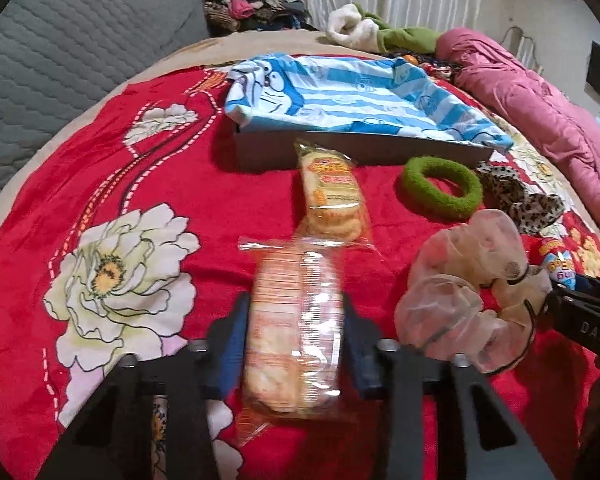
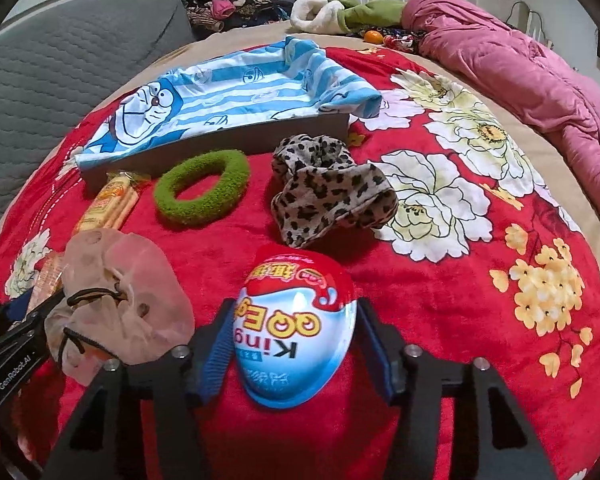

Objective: Organize objects
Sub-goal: 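Close the right gripper on the blue toy egg while the left gripper grasps the long bread pack, then lift the egg with the right gripper while the left gripper carries the bread pack toward the Doraemon tray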

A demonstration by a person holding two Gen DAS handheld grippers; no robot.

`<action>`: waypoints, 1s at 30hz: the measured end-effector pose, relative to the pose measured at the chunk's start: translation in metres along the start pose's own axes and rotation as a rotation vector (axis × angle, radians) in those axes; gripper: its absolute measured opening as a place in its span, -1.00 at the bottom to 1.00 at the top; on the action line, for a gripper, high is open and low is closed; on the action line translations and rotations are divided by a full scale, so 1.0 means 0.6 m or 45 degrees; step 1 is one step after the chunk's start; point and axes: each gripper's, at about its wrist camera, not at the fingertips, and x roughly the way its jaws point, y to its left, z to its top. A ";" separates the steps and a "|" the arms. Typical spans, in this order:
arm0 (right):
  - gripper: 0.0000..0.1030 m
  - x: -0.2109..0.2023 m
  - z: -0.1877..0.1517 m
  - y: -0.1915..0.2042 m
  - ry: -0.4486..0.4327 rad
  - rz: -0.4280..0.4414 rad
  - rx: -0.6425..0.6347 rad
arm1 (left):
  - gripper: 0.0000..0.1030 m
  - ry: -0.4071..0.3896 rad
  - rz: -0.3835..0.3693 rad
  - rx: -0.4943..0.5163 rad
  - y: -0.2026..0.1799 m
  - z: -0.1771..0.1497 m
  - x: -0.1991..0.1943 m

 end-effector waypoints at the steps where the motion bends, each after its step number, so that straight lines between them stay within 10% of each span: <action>1: -0.01 0.000 0.000 0.000 0.000 0.003 0.001 | -0.22 -0.005 0.000 0.004 0.000 -0.001 -0.002; 30: -0.02 -0.079 -0.002 0.002 -0.137 0.075 -0.031 | -0.22 -0.103 -0.013 -0.039 -0.014 0.003 -0.075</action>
